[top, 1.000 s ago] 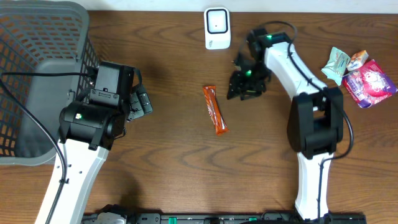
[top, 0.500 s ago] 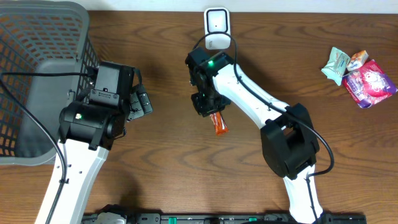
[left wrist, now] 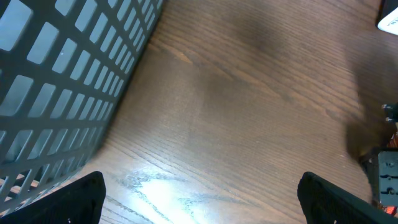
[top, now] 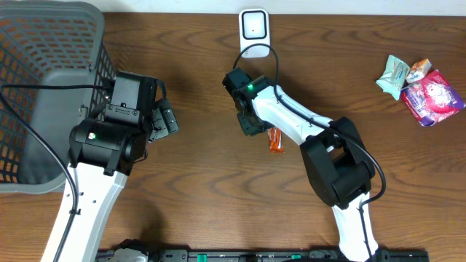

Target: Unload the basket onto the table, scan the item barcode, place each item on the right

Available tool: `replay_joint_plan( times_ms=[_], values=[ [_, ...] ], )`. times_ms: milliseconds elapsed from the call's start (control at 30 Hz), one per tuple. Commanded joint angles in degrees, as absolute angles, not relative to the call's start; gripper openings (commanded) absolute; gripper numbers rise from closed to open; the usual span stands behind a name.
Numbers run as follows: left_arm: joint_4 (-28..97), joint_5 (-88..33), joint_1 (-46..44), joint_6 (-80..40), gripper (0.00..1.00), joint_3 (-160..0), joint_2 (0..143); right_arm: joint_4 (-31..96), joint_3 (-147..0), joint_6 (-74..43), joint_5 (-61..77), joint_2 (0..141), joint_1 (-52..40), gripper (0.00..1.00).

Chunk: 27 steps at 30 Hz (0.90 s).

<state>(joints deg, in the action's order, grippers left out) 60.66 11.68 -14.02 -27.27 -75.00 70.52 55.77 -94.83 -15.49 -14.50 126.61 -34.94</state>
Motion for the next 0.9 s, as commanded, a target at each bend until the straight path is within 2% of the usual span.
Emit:
replay_joint_plan(
  times_ms=[0, 267, 533, 633, 867],
  values=[
    [60.8, 11.4, -13.8, -28.2, 0.98, -75.2, 70.6, 55.7, -94.7, -15.6, -22.1, 126.7, -34.6, 0.33],
    [60.8, 11.4, -13.8, -28.2, 0.98, -75.2, 70.6, 66.0, -102.1, -19.0, -22.3, 126.6, -34.6, 0.3],
    [60.8, 11.4, -13.8, -28.2, 0.98, -75.2, 70.6, 73.6, -106.9, -22.5, -22.0, 126.7, -34.5, 0.4],
    [60.8, 11.4, -13.8, -28.2, 0.98, -75.2, 70.6, 73.2, -104.1, -26.2, -21.9, 126.7, -34.1, 0.37],
    [60.8, 11.4, -13.8, -28.2, 0.98, -75.2, 70.6, 65.5, -96.0, -26.2, -21.5, 126.7, -34.5, 0.36]
  ],
)
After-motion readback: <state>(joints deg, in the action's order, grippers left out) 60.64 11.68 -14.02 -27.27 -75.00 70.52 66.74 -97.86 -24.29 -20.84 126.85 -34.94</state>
